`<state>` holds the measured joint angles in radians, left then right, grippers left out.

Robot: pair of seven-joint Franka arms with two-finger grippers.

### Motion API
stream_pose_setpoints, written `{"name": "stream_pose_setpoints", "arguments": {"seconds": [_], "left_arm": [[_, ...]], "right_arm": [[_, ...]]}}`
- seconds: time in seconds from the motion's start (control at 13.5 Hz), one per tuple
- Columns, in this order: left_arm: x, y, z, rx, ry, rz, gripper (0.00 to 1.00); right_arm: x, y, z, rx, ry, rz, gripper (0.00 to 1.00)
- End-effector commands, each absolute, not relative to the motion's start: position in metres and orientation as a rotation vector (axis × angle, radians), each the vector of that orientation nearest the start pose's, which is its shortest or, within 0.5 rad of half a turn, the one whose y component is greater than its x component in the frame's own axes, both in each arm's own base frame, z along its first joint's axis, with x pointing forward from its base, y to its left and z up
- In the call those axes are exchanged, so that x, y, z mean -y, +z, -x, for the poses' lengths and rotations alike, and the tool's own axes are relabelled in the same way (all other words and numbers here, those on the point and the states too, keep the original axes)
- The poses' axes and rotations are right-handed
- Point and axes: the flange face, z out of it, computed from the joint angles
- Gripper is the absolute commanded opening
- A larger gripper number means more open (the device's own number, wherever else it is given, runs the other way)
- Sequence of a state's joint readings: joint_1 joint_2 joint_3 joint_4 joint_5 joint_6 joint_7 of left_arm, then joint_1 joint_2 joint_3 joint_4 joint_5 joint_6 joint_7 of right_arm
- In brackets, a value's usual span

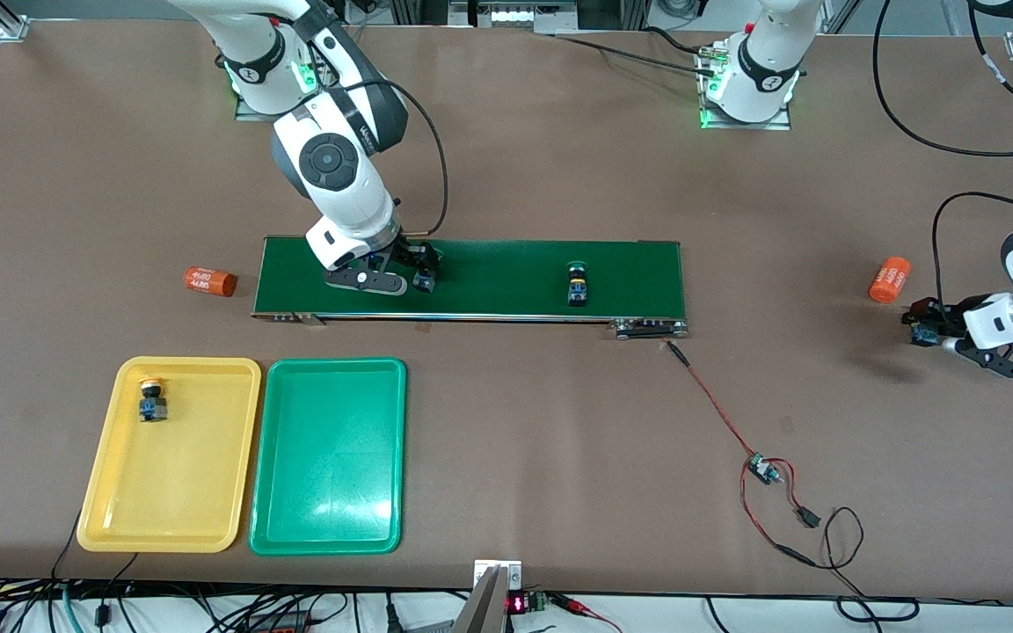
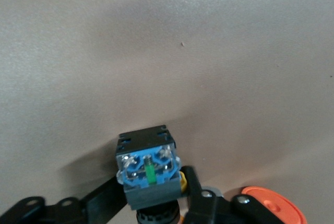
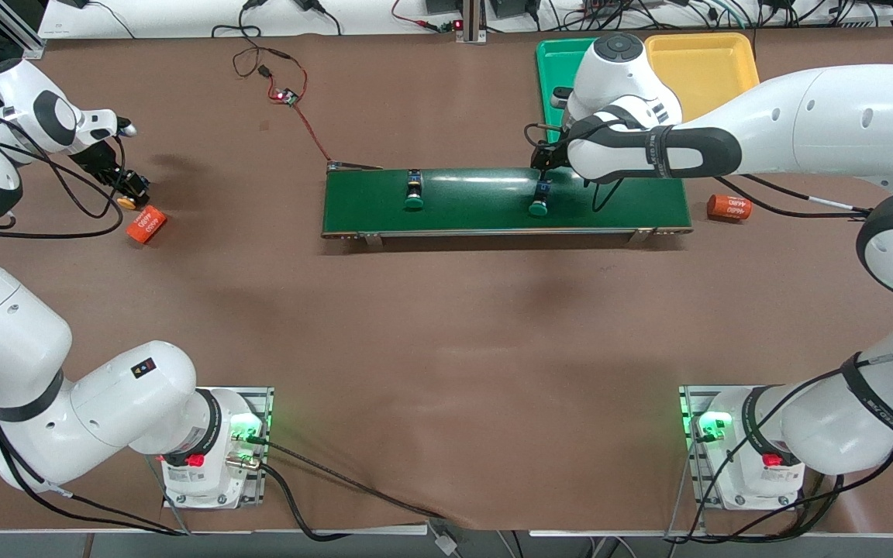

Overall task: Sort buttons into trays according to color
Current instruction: 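Grasp the green-based button with the right gripper while the left gripper reaches the belt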

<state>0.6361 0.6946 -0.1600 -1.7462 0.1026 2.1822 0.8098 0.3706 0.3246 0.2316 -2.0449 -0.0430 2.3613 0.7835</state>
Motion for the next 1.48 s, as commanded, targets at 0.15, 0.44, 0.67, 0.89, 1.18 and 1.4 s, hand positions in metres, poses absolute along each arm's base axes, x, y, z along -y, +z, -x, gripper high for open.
{"name": "stream_pose_setpoints", "arguments": {"seconds": [0.15,0.44,0.67,0.89,1.18,1.4], "left_arm": [[-0.248,0.239,-0.570,-0.618,0.288,3.173,0.00],[-0.136,0.294,-0.606,-0.671,0.295,3.104,0.00],[-0.040,0.297,-0.613,-0.541,0.380,3.102,0.00],[0.067,0.297,-0.600,-0.345,0.484,3.068,0.00],[0.176,0.299,-0.576,-0.203,0.491,3.064,0.00],[0.241,0.289,-0.553,-0.062,0.553,3.098,0.00]], "right_arm": [[-0.329,0.280,-0.498,-0.301,0.016,3.088,1.00],[-0.326,0.270,-0.501,-0.315,0.018,3.081,1.00],[-0.327,0.258,-0.501,-0.313,0.031,3.082,0.96],[-0.326,0.251,-0.502,-0.312,0.033,3.081,0.72],[-0.313,0.253,-0.512,-0.343,0.028,3.079,0.10],[-0.282,0.300,-0.550,-0.328,0.005,3.109,0.07]]}}
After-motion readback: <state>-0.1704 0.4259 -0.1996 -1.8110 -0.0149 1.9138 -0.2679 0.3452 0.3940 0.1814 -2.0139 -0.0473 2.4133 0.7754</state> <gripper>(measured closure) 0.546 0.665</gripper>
